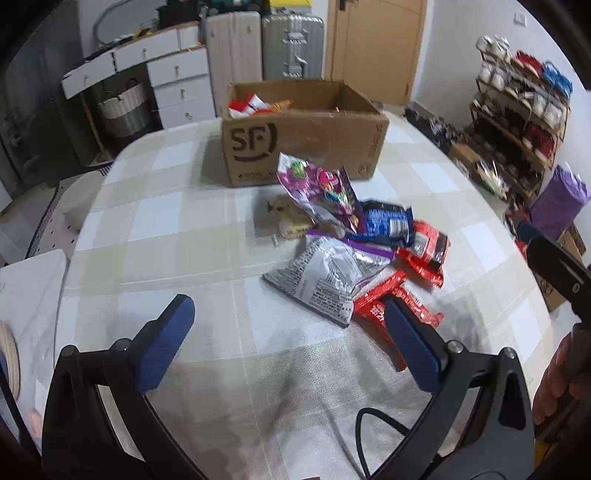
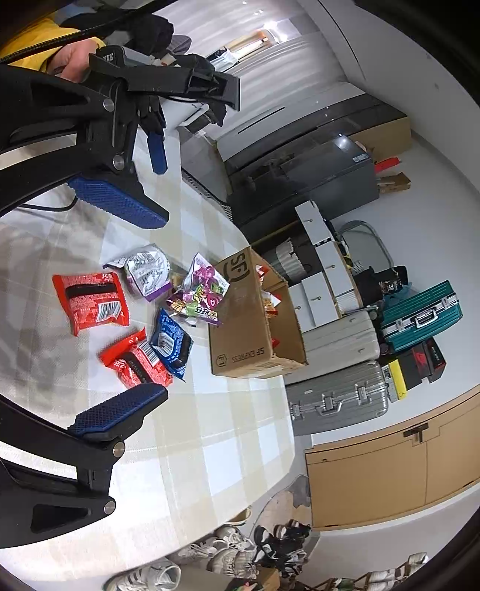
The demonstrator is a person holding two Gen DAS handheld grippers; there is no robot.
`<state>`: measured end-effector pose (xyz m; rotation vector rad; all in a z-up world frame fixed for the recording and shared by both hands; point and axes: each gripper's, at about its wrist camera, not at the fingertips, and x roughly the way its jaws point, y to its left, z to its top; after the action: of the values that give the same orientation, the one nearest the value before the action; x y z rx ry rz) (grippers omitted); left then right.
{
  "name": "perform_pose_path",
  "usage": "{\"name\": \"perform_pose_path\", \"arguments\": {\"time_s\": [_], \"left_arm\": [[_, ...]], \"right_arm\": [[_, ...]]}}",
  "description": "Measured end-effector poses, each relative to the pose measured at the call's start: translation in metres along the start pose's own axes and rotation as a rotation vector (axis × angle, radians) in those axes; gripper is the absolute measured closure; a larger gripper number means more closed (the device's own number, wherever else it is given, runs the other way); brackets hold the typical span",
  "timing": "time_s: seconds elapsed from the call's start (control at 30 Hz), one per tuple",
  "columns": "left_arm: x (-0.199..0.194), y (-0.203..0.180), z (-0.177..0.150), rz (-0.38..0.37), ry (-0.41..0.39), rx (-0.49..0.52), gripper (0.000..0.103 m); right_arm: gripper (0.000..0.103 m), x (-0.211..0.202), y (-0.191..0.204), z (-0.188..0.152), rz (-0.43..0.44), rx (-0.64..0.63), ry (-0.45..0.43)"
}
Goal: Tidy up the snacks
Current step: 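Withdraw both tools from the box back over the remaining snacks, then grasp the silver-purple chip bag with the left tool while the right tool grasps the red wafer pack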
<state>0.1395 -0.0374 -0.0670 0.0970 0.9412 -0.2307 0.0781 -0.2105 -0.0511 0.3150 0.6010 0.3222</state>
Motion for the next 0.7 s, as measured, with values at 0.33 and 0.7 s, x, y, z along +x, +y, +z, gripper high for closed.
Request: {"name": "perform_pose_path", "arguments": {"time_s": [0.33, 0.7], "left_arm": [[0.055, 0.004, 0.015, -0.043, 0.077, 0.019, 0.001], [0.1, 0.002, 0.025, -0.139, 0.1, 0.047, 0.006]], "right_arm": [[0.016, 0.033, -0.014, -0.008, 0.009, 0.031, 0.063], [0.016, 0.051, -0.026, -0.019, 0.028, 0.06, 0.111]]}}
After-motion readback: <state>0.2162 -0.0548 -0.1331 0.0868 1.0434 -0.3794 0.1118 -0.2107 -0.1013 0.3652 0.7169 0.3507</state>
